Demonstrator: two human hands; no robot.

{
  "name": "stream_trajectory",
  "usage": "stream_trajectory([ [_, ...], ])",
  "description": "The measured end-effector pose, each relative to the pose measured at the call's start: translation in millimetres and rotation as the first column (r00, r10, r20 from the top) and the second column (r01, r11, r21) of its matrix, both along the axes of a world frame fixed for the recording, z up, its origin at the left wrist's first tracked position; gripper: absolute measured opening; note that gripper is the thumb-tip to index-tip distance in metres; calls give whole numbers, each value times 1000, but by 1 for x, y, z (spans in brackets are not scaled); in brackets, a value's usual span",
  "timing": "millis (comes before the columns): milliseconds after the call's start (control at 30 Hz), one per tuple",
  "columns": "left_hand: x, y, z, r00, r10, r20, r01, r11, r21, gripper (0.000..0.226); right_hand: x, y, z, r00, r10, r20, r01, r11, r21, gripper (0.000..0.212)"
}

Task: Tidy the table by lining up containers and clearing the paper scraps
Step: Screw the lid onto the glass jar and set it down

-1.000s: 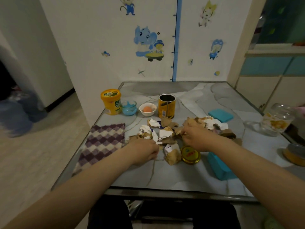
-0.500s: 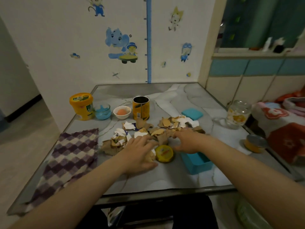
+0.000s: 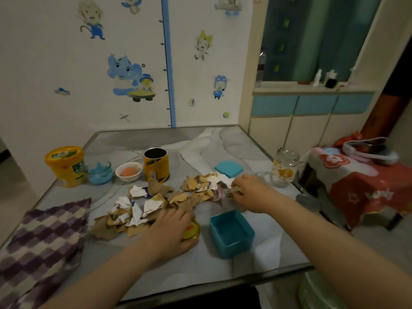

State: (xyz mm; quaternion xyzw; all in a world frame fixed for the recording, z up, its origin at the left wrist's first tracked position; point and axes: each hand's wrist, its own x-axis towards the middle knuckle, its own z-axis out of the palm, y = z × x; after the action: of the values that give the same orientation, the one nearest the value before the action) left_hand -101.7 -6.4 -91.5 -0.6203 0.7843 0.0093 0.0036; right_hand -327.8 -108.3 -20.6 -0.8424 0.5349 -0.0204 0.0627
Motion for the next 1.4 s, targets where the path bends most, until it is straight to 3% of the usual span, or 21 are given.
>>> stream_trajectory([
  [100,2,-4,2,979,65,-192,-58,997,43,65,-4,-2,-6,1000,3,25,-3,1000,7,37],
  [200,2,-8,4,965,57,-257,-58,998,4,63,-10,-4,-8,996,4,84,-4,1000,1,40],
  [333,4,-15,19,933,53,-355,-65,998,-21,65,-26,-16,3,982,0,190,38,980,-193,52],
  [400,2,-19,30,909,64,-411,-92,995,-48,63,-39,-27,13,966,-67,249,136,952,-274,61],
  [500,-5,-27,44,814,116,-569,-160,987,-29,56,-62,-49,25,931,-208,298,291,919,-267,77],
  [633,-18,-49,46,710,139,-690,-208,978,-17,49,-87,-73,25,912,-337,232,387,896,-219,86],
  [833,-53,-87,51,657,186,-730,-153,982,112,53,-94,-90,16,924,-358,132,380,895,-233,89],
  [1033,-107,-124,60,613,115,-781,-97,993,70,48,-104,-108,11,924,-370,97,383,897,-219,91],
  [1267,-147,-155,56,588,72,-806,-19,997,75,47,-131,-125,-1,870,-387,304,439,890,-123,105],
  [1400,-156,-167,54,541,92,-836,-30,996,90,43,-137,-131,-8,746,-390,540,417,905,77,118],
])
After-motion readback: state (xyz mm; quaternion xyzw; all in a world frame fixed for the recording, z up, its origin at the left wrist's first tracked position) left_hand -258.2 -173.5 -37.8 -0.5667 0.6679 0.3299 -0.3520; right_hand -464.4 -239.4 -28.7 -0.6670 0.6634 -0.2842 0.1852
